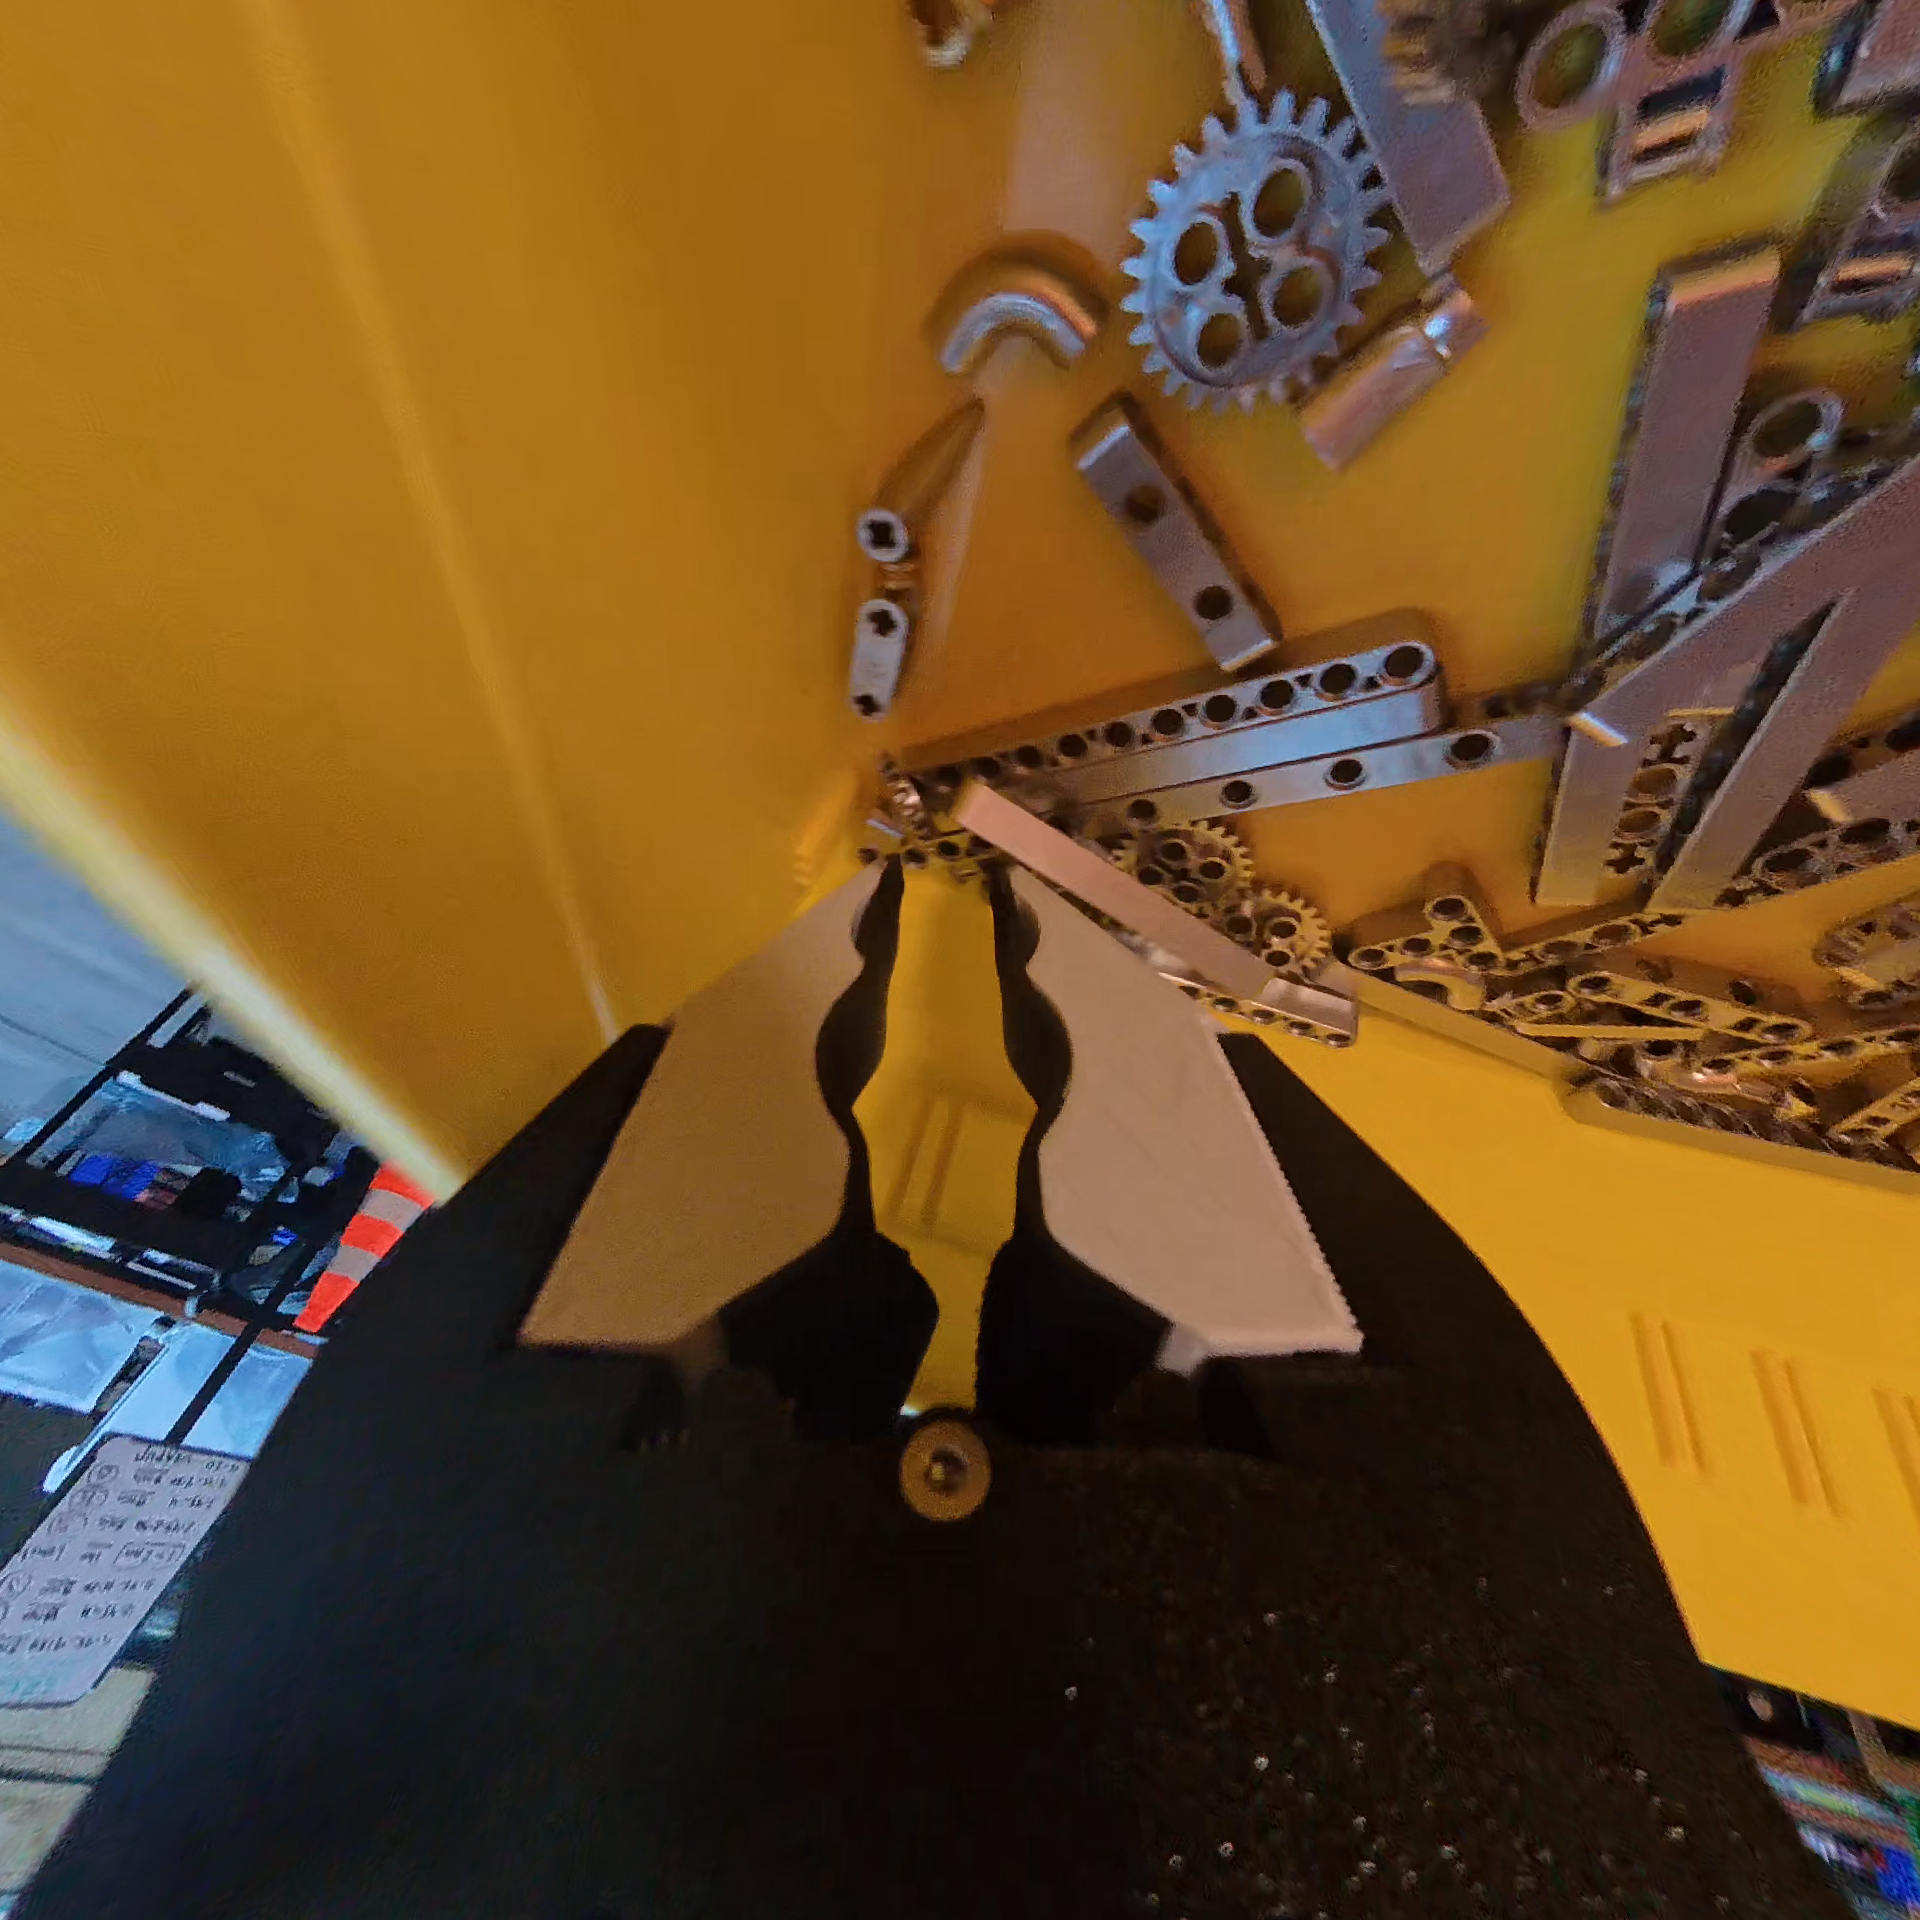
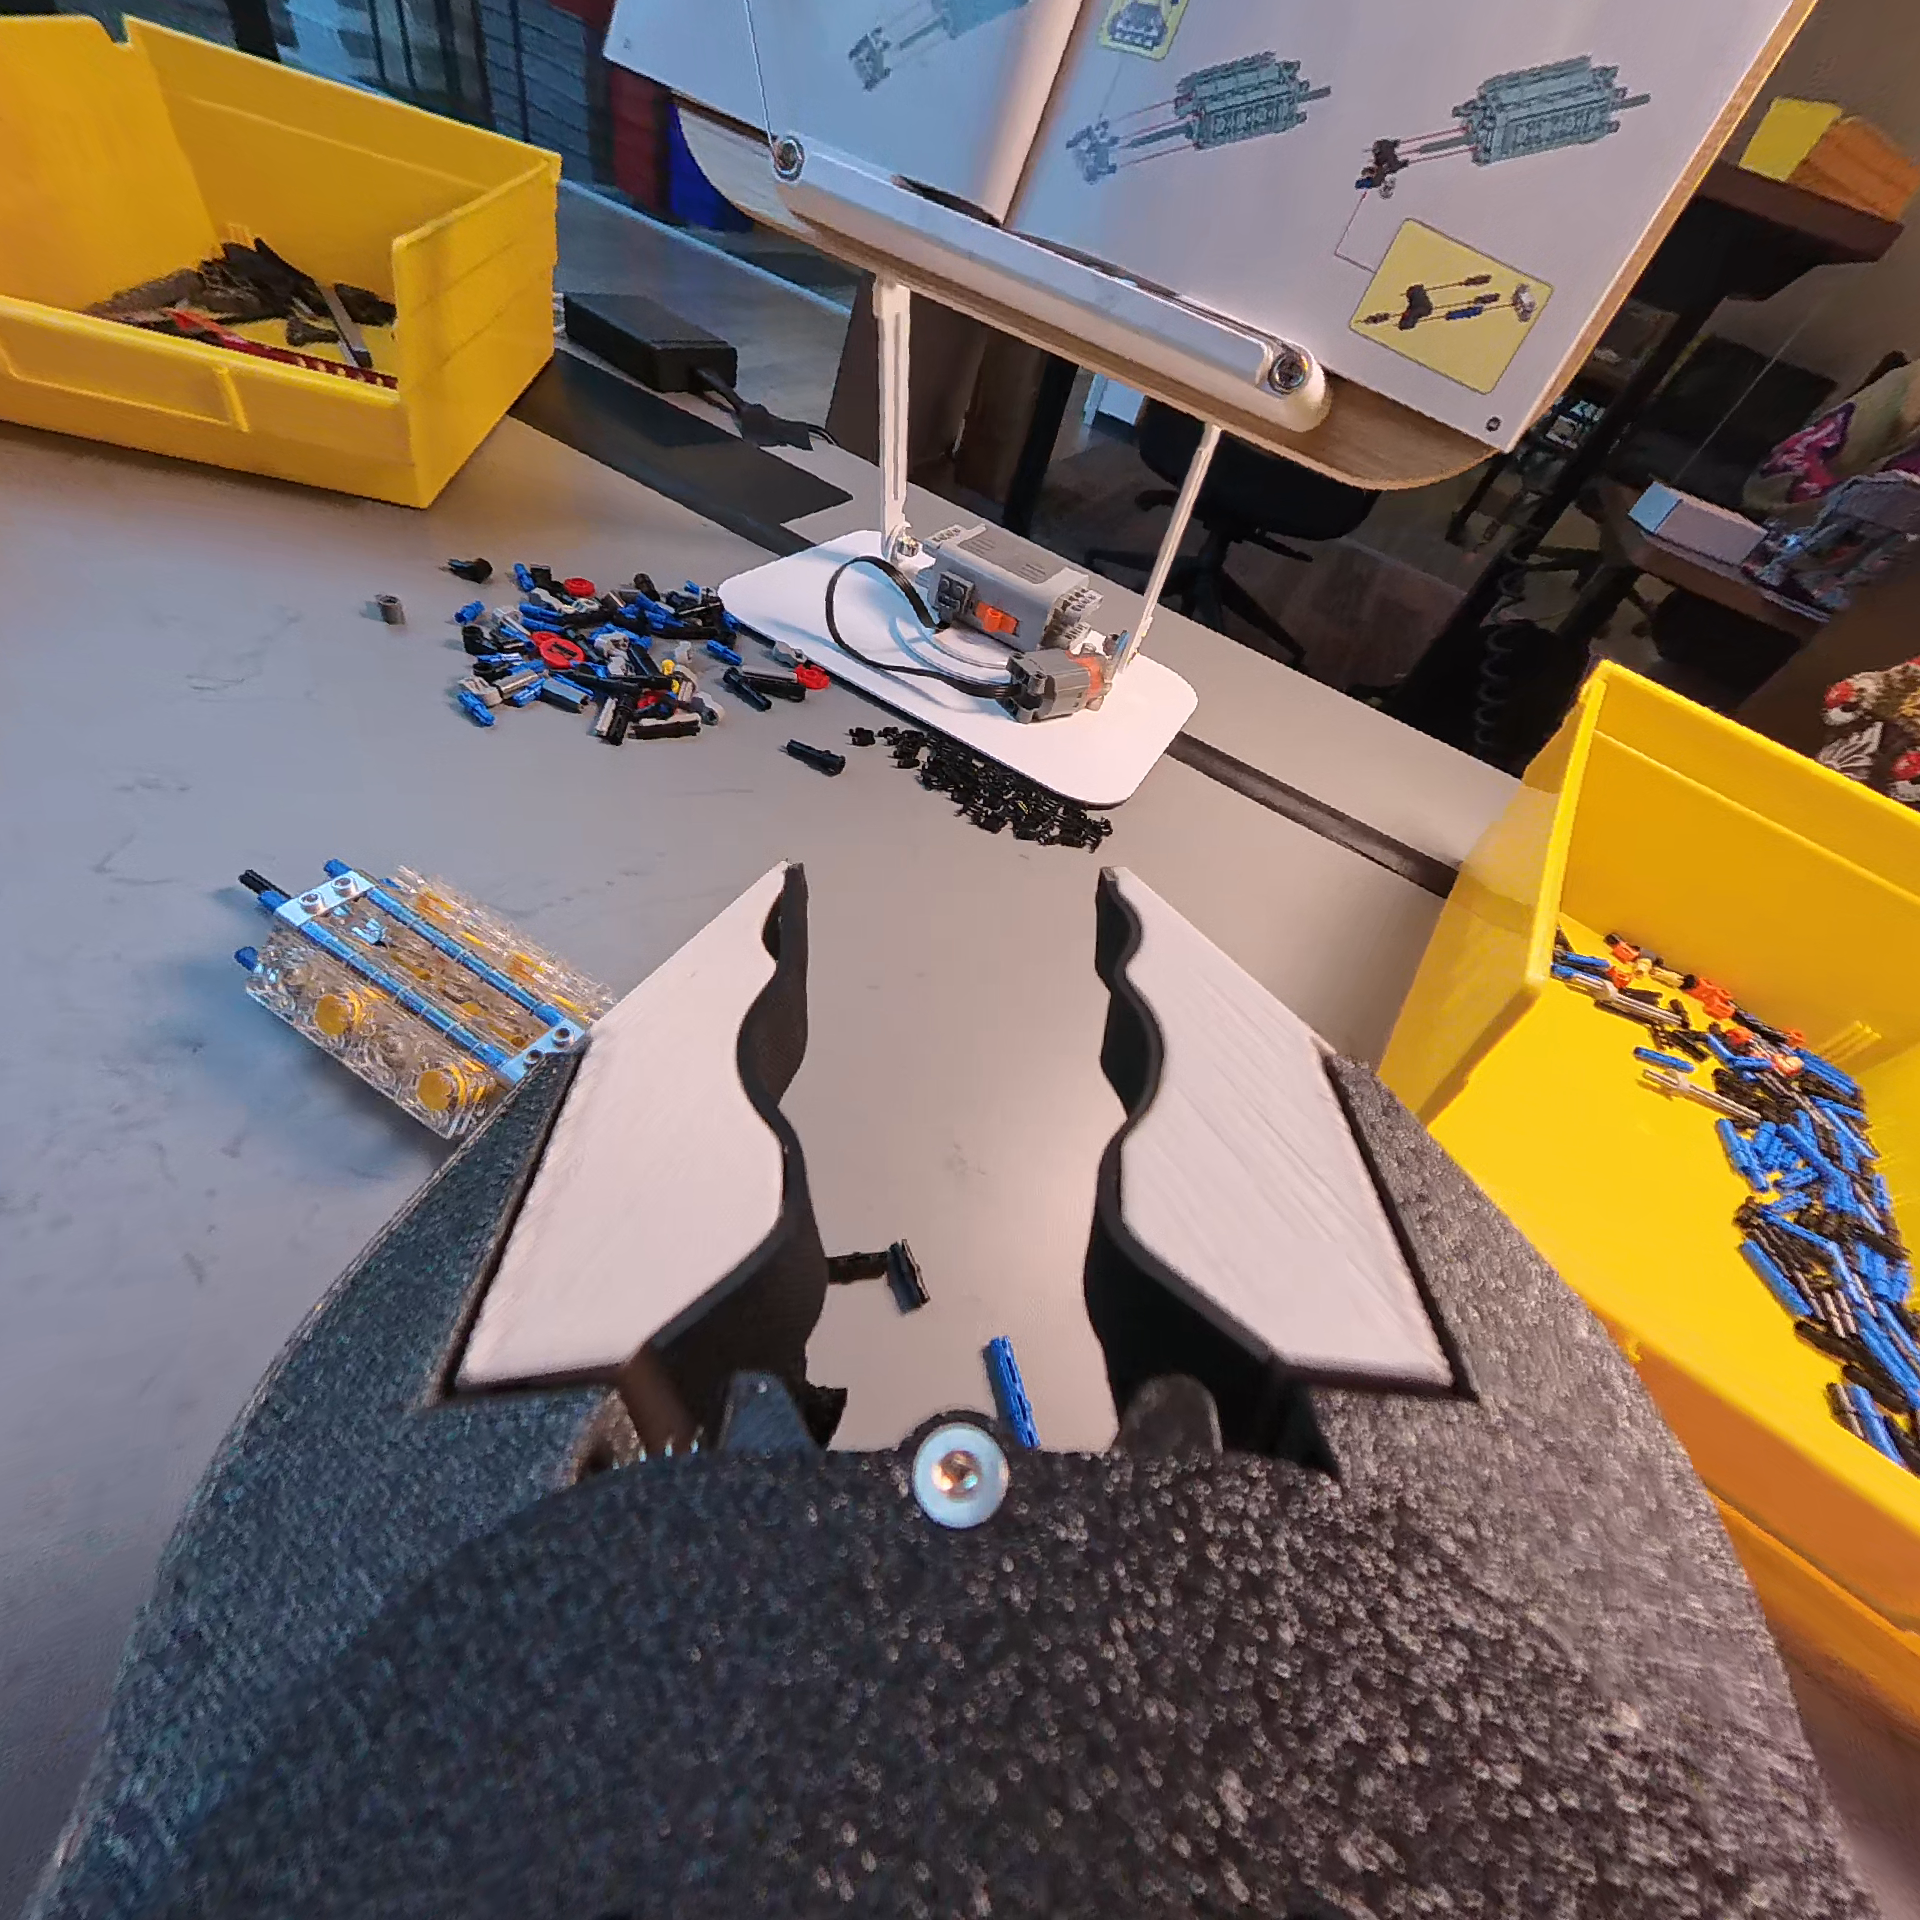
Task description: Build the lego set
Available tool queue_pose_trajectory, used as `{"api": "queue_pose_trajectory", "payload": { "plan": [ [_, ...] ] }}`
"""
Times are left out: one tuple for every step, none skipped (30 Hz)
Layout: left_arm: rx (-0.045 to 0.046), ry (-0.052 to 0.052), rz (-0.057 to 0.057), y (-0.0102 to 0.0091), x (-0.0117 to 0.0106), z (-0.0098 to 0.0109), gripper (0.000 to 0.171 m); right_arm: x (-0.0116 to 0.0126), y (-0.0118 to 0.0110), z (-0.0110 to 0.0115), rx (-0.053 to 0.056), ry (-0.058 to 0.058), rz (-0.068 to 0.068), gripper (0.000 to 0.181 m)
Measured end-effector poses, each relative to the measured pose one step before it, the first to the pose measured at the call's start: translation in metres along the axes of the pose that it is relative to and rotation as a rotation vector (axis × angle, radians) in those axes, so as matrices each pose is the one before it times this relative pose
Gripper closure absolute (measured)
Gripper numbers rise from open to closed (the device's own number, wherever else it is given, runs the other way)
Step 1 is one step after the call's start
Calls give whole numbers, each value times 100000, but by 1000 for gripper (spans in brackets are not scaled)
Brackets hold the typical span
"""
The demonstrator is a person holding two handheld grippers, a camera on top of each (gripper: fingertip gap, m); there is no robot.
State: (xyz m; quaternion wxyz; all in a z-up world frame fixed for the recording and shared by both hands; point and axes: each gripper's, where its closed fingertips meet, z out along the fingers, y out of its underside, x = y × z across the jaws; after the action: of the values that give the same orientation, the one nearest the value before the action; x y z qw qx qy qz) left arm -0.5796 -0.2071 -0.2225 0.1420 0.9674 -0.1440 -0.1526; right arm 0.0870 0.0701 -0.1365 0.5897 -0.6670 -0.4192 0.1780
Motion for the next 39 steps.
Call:
{"api": "queue_pose_trajectory", "payload": {
  "plan": [
    [-1645, 3063, 1644, 1, 584, 367, 156, 58, -58, -102, -18, 290, -313, 127],
    [-40, 1576, 1389, -186, 335, 289, 161, 134, -26, -129, -33, 413, 74, 127],
    [2138, 598, -94, -443, 65, 23, 164, 177, 17, -137, -64, 450, 325, 127],
    [5499, 4133, -1607, -887, 494, -226, 165, 197, 48, -130, -120, 504, 386, 127],
    [7949, 7136, -1389, -1232, 967, -402, 167, 178, 76, -104, -169, 459, 406, 127],
    [8207, 6471, -121, -1239, 983, -472, 170, 131, 76, -69, -205, 288, 467, 127],
    [6161, 1703, 99, -969, 310, -444, 170, 58, 57, -26, -154, 71, 426, 127],
    [3990, -1444, -115, -647, -200, -457, 169, -13, 49, 10, -145, -44, 208, 127],
    [3000, -1382, -148, -474, -230, -436, 168, -64, 10, 53, -131, -135, -121, 127],
    [2271, -1474, -207, -304, -282, -403, 167, -113, -3, 80, -103, -254, -337, 127],
    [960, -2182, -109, -78, -404, -334, 166, -142, -25, 88, -67, -367, -389, 127],
    [-185, -2294, 91, 148, -422, -247, 165, -147, -55, 101, 49, -351, -338, 127],
    [-1195, -1839, -268, 329, -353, -154, 164, -122, -58, 94, 150, -301, -222, 127],
    [-1771, -1515, -587, 450, -324, -67, 162, -96, -42, 83, 117, -274, -66, 127],
    [-2040, -1563, -196, 516, -298, 1, 160, -78, -24, 77, 105, -217, 43, 127],
    [-2281, -1294, 293, 569, -213, 68, 159, -62, 0, 56, 79, -184, 90, 127],
    [-1981, -929, 197, 529, -134, 124, 158, -59, 15, 43, -5, -205, 93, 127],
    [-1890, -850, 16, 478, -100, 164, 157, -36, 22, 21, -10, -108, 26, 127],
    [-2424, -1035, 281, 539, -118, 205, 157, -9, 36, 10, -53, -68, -10, 127],
    [-2367, -1351, 633, 498, -134, 221, 156, -12, 42, 7, -99, -65, 49, 127],
    [-2125, -1412, 645, 428, -150, 221, 156, 3, 30, 7, -49, -48, 90, 127],
    [-1330, -1589, 446, 243, -191, 166, 156, 3, 22, -3, -62, -31, 55, 127],
    [-479, -1157, 102, 72, -145, 85, 156, 1, -5, -5, -29, -35, -42, 127],
    [-322, -667, -138, 8, -117, 43, 156, 4, -18, 0, -28, -14, -103, 127],
    [-247, -507, 13, -17, -89, 42, 156, 5, -35, -5, 24, 12, -135, 127],
    [-472, -977, 424, -7, -158, 57, 156, 5, -45, -7, 25, 16, -91, 127],
    [-998, -1668, 881, 63, -229, 96, 156, 6, -34, -11, 43, 21, -42, 127],
    [-1112, -868, 1085, 66, -74, 132, 157, -5, -24, -27, 58, 35, -29, 127],
    [-1088, -85, 726, 26, 61, 158, 157, -9, -10, -15, -1, 23, -16, 127],
    [-1054, -116, 741, 9, 73, 184, 157, -27, 16, -9, -81, -20, 5, 127],
    [-1168, -511, 1176, 13, 61, 203, 157, -32, 36, -10, -62, -59, 17, 127],
    [-1364, -521, 1404, 31, 94, 234, 156, -36, 37, 8, -116, -51, 34, 127],
    [-870, 181, 1262, -57, 192, 223, 156, -49, 36, 14, -134, -112, 14, 128],
    [133, 1033, 732, -186, 300, 160, 156, -40, 35, 14, -132, -91, -70, 127],
    [854, 1699, 70, -274, 343, 70, 156, -33, 35, 20, -152, -40, -157, 127],
    [1143, 2196, -244, -281, 368, -31, 160, -5, 26, 5, -170, 1, -135, 127],
    [2395, 2905, -338, -434, 444, -176, 161, 7, 18, 3, -150, 5, -68, 127],
    [3818, 3449, -806, -651, 516, -314, 161, 30, 4, -9, -129, 2, -44, 127],
    [4221, 2284, -1136, -756, 331, -416, 161, 49, 3, -2, -122, 74, -61, 127]
  ]
}}
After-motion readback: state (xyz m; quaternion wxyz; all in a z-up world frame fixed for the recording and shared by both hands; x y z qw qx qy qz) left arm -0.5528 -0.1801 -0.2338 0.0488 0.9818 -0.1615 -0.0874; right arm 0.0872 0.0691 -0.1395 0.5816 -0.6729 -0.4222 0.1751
